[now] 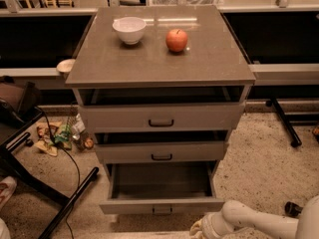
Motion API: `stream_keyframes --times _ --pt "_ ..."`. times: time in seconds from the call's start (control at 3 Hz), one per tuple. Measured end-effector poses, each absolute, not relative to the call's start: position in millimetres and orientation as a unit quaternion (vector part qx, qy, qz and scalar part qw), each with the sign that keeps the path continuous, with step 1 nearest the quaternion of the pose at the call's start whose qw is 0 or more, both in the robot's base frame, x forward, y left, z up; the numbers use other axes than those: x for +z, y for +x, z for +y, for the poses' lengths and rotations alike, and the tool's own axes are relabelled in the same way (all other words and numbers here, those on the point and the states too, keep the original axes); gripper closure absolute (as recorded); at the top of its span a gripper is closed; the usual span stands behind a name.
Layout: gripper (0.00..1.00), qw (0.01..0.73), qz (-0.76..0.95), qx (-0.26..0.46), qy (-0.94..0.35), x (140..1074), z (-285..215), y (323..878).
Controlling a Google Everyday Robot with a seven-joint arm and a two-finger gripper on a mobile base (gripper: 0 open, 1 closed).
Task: Close bottom drawer
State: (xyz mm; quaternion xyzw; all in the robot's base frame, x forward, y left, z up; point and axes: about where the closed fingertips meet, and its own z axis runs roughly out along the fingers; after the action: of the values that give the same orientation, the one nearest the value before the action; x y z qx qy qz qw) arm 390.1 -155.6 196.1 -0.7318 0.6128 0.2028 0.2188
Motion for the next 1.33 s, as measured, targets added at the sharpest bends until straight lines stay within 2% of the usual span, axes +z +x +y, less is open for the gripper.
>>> stream_keyframes --times 0.33,0.67,1.33 --pt "0.89 0.220 0.612 0.202 -0.732 197 -156 390" --pt "1.00 0.222 0.612 0.202 -0.732 198 -156 389" --pt "1.00 0.218 0.611 0.192 -0.736 186 -157 406"
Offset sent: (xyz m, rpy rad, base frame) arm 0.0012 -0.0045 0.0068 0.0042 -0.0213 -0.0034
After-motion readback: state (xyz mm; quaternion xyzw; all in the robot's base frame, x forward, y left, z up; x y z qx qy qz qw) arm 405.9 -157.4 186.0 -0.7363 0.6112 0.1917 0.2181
